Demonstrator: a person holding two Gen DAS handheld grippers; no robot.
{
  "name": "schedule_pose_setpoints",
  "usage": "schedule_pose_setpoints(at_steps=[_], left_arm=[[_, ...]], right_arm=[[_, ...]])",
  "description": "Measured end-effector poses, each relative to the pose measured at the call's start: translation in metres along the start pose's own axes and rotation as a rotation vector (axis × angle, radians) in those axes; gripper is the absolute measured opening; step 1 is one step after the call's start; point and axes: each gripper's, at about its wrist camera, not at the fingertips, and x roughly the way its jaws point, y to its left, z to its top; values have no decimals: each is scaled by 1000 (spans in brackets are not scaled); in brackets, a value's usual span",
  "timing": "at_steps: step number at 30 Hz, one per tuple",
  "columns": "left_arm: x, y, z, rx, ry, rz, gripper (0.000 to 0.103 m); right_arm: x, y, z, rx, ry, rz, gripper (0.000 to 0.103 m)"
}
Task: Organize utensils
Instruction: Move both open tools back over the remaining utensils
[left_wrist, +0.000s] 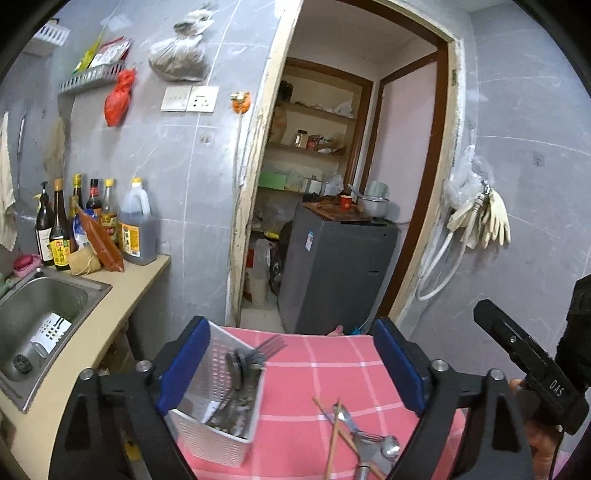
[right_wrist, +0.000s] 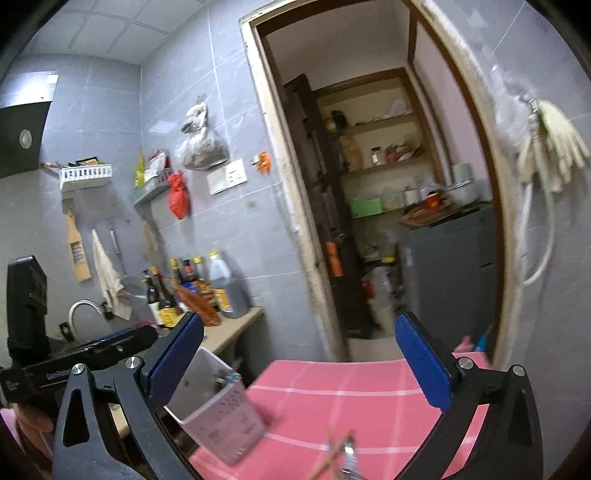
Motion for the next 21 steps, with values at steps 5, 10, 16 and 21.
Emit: schedule_pose_setpoints(at_steps=[5,10,16,21], left_arm=[[-10,-27,-13,9,-24,-10,97],[-16,-42,-28,12,-27,-6,101],[-14,-56,-50,44,26,3,101],[-5,-64,-71,75,93,10,101]], right_arm=[[-27,-16,5,-28,-11,-61,102],[-51,-35,-1,-40,9,-109,102],[-58,-54,-17,-38,70,-139,102],[-58,-74,-39,-22,161,-137,102]])
